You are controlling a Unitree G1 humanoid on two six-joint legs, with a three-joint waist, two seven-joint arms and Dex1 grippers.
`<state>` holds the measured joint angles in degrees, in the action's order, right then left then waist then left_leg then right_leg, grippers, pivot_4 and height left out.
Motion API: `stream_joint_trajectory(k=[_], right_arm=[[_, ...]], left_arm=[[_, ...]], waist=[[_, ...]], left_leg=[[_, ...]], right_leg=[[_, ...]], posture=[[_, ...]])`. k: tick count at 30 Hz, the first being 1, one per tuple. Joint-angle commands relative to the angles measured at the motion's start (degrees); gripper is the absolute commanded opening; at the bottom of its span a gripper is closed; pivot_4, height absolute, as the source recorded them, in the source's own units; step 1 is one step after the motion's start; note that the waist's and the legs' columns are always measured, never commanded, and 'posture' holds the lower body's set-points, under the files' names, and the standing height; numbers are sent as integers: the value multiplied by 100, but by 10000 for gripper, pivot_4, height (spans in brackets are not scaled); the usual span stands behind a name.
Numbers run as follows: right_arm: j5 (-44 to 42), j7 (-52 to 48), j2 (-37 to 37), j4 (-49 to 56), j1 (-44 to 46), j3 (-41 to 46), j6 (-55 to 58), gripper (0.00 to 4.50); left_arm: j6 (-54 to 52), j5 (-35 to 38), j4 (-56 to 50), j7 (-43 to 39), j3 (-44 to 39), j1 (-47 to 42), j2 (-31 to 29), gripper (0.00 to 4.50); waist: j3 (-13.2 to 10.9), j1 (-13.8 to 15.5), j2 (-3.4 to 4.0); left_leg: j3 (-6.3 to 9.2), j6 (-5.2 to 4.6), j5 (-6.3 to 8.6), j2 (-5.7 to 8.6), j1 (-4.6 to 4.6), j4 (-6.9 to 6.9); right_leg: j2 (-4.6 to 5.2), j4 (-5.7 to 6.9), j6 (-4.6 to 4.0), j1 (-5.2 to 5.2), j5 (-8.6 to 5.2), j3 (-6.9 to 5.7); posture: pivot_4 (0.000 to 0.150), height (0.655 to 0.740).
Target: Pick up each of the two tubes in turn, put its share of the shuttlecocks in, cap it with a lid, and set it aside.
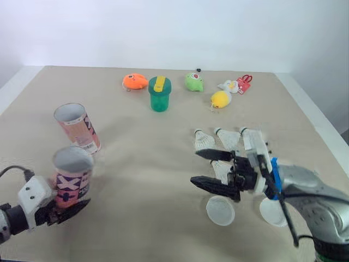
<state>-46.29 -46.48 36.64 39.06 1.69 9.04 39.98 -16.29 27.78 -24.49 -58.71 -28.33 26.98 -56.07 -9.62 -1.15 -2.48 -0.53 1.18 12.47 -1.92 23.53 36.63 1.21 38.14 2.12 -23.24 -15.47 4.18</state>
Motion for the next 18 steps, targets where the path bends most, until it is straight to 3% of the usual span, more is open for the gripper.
stream_joint_trajectory(k=[1,4,7,12,18], right_arm=[[317,705,-462,680,-497,253,-633,45000],[843,900,-646,963,-1207,211,-1108,45000],[1310,910,-771,1109,-2144,210,-1644,45000],[1918,1202,-942,1024,-2757,-21,-2067,45000],[2458,1588,-1115,881,-2807,-393,-2196,45000]], left_arm=[[-470,-144,62,-692,307,-624,-1141,34438],[-454,-323,495,-1258,936,-1404,-1931,34438],[-183,-734,902,-1737,1944,-2649,-2286,34438],[-311,-1351,1302,-2289,3347,-4434,-1944,34438],[-534,-1633,1261,-2541,3886,-4807,-1717,34438]], waist=[[-3,-14,4],[-12,-45,26],[-17,-73,33],[-17,-52,32],[-19,-122,28]], left_leg=[[0,2,-1,-8,-2,0],[-18,4,-2,-13,-14,-5],[-35,9,1,-16,-13,-17],[-22,24,10,-7,-2,-17],[-21,25,12,-27,-6,-16]], right_leg=[[-8,0,-4,0,3,0],[-9,1,0,0,8,17],[-11,-2,7,-7,2,18],[-31,0,18,-10,-5,14],[-57,4,9,-11,-3,21]], posture=[[1500,7400],[1500,7400],[1500,7400],[1500,7400],[1500,7400]])
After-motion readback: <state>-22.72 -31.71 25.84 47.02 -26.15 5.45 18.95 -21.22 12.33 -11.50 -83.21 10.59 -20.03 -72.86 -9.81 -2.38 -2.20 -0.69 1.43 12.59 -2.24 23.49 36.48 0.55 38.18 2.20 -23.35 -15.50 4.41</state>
